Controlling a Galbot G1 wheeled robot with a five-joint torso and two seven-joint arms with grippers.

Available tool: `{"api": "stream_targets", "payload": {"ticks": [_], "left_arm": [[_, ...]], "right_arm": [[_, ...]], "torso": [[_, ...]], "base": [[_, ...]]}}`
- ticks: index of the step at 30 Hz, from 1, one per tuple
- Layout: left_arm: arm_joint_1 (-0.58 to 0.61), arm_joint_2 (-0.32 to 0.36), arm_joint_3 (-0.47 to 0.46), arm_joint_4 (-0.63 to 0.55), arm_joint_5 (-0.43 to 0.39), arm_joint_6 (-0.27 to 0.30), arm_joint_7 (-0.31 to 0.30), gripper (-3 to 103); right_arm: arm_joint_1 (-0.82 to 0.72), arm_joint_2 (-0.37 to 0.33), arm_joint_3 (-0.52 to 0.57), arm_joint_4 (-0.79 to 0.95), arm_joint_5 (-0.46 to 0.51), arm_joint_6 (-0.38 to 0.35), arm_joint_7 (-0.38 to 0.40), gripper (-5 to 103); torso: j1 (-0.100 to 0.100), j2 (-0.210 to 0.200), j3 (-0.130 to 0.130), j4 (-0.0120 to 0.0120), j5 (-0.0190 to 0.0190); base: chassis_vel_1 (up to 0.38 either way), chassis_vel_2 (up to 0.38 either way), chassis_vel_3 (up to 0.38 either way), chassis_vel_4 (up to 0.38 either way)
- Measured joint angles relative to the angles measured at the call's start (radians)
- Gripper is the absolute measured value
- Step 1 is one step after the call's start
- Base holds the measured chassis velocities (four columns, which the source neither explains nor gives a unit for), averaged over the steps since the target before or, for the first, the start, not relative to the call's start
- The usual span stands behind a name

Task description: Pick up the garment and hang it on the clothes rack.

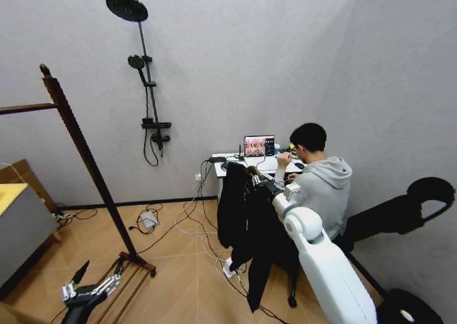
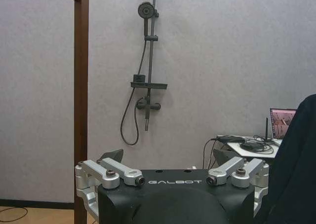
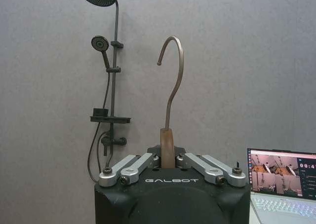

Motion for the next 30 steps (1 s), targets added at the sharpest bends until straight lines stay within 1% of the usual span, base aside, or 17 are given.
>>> {"api": "stream_targets", "payload": {"ticks": [5,6,13,15,18,20,22,23,26,27,30], "left_arm": [[0.0,0.0,0.0,0.0,0.0,0.0,0.0,100],[0.0,0.0,0.0,0.0,0.0,0.0,0.0,100],[0.0,0.0,0.0,0.0,0.0,0.0,0.0,100],[0.0,0.0,0.0,0.0,0.0,0.0,0.0,100],[0.0,0.0,0.0,0.0,0.0,0.0,0.0,100],[0.0,0.0,0.0,0.0,0.0,0.0,0.0,100],[0.0,0.0,0.0,0.0,0.0,0.0,0.0,100],[0.0,0.0,0.0,0.0,0.0,0.0,0.0,100],[0.0,0.0,0.0,0.0,0.0,0.0,0.0,100],[0.0,0.0,0.0,0.0,0.0,0.0,0.0,100],[0.0,0.0,0.0,0.0,0.0,0.0,0.0,100]], "right_arm": [[-0.005,-0.007,0.008,0.0,0.0,0.011,-0.005,9],[-0.008,-0.007,0.008,0.002,-0.001,0.015,-0.009,9],[-0.026,-0.002,-0.004,0.012,-0.033,0.028,-0.033,9],[-0.028,-0.002,-0.007,0.014,-0.04,0.031,-0.038,9],[-0.034,-0.004,-0.015,0.016,-0.061,0.038,-0.054,9],[-0.048,-0.003,-0.022,0.021,-0.078,0.045,-0.067,9],[-0.06,-0.001,-0.025,0.028,-0.086,0.047,-0.074,9],[-0.073,0.0,-0.028,0.038,-0.093,0.049,-0.083,9],[-0.088,0.002,-0.035,0.057,-0.097,0.049,-0.088,9],[-0.091,0.002,-0.038,0.067,-0.098,0.049,-0.09,9],[-0.087,0.001,-0.041,0.072,-0.098,0.045,-0.09,9]], "torso": [[0.0,0.0,0.0,-0.0001,0.0],[0.0,0.0,0.0,0.0001,0.0001],[0.001,0.0,0.0,0.0001,0.0],[0.001,0.0,0.0,-0.0003,-0.0001],[0.001,0.0,0.0,0.0002,0.0005],[0.001,0.0,0.0,0.0001,-0.0005],[0.002,-0.001,0.0,0.0001,-0.0002],[0.002,-0.001,0.001,0.0001,0.0005],[0.002,-0.001,0.0,0.0002,0.0],[0.001,-0.001,0.0,-0.0001,-0.0002],[0.0,0.0,0.0,-0.0001,-0.0001]], "base": [[-0.059,0.111,0.087,-0.055],[-0.067,0.151,0.174,-0.078],[-0.124,0.233,0.265,-0.133],[-0.16,0.301,0.322,-0.158],[-0.149,0.301,0.329,-0.138],[-0.127,0.295,0.321,-0.084],[-0.065,0.277,0.242,-0.056],[0.027,0.265,0.242,0.025],[0.04,0.193,0.179,0.051],[0.11,0.133,0.085,0.11],[0.147,0.103,0.083,0.125]]}}
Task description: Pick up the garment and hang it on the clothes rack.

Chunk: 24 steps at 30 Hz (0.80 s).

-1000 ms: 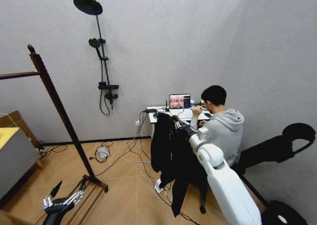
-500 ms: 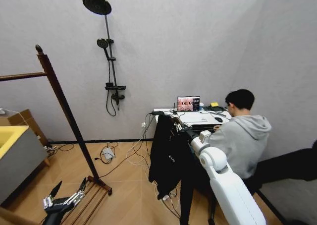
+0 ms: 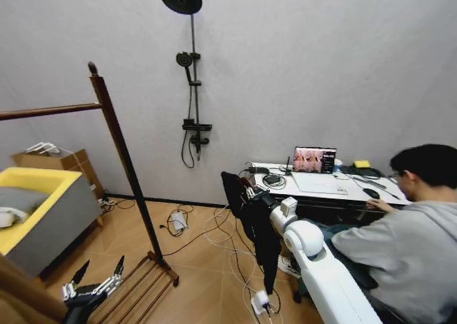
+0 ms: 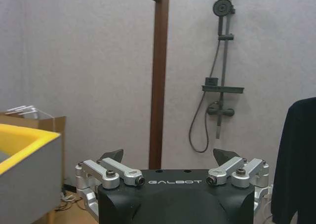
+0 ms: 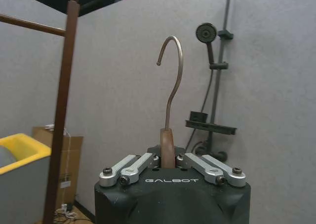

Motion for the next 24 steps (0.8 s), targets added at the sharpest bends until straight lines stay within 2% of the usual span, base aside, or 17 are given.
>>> {"api": "stream_targets", "payload": {"ticks": [2,12,15,19,24], "left_arm": [[0.0,0.0,0.0,0.0,0.0,0.0,0.0,100],[0.0,0.0,0.0,0.0,0.0,0.0,0.0,100],[0.0,0.0,0.0,0.0,0.0,0.0,0.0,100],[0.0,0.0,0.0,0.0,0.0,0.0,0.0,100],[0.0,0.0,0.0,0.0,0.0,0.0,0.0,100]], "right_arm": [[0.004,0.0,-0.001,0.0,0.0,-0.001,0.0,9],[0.01,0.014,-0.01,-0.017,0.023,-0.018,0.027,9],[0.0,0.016,-0.011,-0.017,0.008,-0.017,0.024,9],[-0.015,0.017,-0.01,-0.01,-0.013,-0.017,0.022,9],[-0.031,0.018,-0.007,-0.002,-0.021,-0.017,0.018,9]], "torso": [[0.0,0.0,0.0,0.0006,-0.0001],[0.001,0.0,0.0,0.0003,0.0002],[0.001,0.0,0.0,0.0011,0.0001],[0.001,0.0,0.0,0.0,0.0003],[0.001,0.0,0.0,0.0001,0.0001]], "base": [[0.186,0.082,0.07,0.17],[0.144,0.112,0.122,0.139],[0.098,0.145,0.166,0.113],[0.079,0.07,0.081,0.05],[0.039,0.032,0.015,0.04]]}}
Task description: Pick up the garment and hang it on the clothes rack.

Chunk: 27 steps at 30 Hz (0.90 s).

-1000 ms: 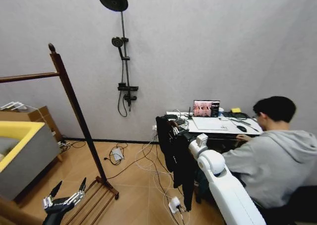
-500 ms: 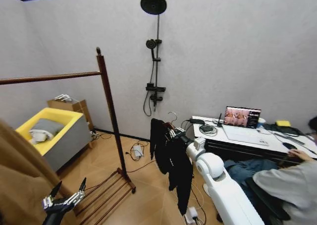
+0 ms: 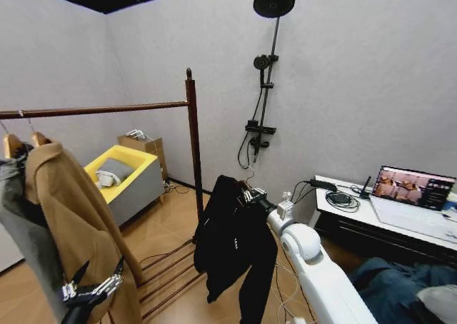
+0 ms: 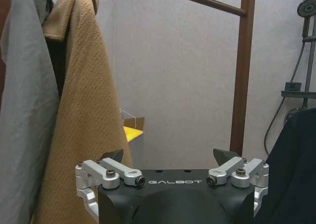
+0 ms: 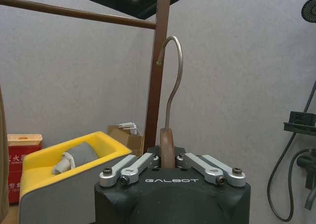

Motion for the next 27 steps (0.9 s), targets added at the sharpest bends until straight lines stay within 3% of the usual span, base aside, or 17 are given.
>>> {"api": "stream_targets", "payload": {"ticks": [15,27], "left_arm": [[0.0,0.0,0.0,0.0,0.0,0.0,0.0,100],[0.0,0.0,0.0,0.0,0.0,0.0,0.0,100]], "right_arm": [[-0.02,-0.004,0.0,0.027,-0.001,-0.005,-0.003,9],[-0.029,-0.003,0.007,0.033,0.001,-0.009,-0.007,9]], "torso": [[0.001,0.0,0.0,-0.0001,0.0],[0.0,0.0,0.0,0.001,-0.0001]], "base": [[0.0,0.105,0.122,0.0],[0.117,0.117,0.111,0.091]]}}
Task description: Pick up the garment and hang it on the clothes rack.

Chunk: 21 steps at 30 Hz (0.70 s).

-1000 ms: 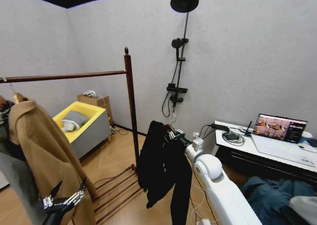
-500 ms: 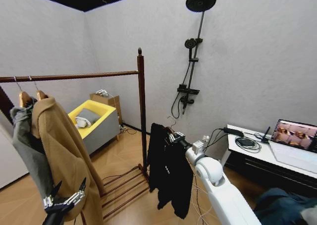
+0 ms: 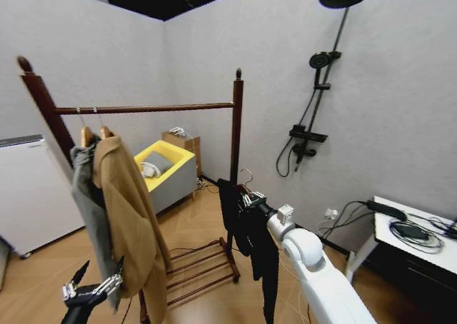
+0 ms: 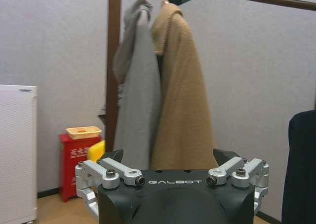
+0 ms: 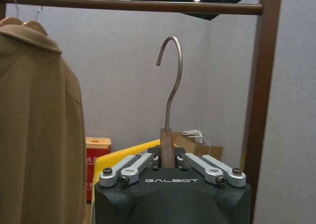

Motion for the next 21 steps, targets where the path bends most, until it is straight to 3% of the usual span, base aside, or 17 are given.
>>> {"api": "stream_targets", "payload": {"ticks": [6,21], "left_arm": [[0.0,0.0,0.0,0.0,0.0,0.0,0.0,100],[0.0,0.0,0.0,0.0,0.0,0.0,0.0,100]], "right_arm": [[-0.003,-0.005,0.012,0.001,0.005,0.0,0.0,9],[-0.015,-0.008,0.016,0.008,0.004,0.01,-0.008,9]], "torso": [[0.0,0.0,0.0,-0.0012,0.0003],[0.0,0.0,0.0,-0.0011,0.0002]], "base": [[0.041,0.045,0.047,0.035],[0.0,0.0,0.0,0.0]]}}
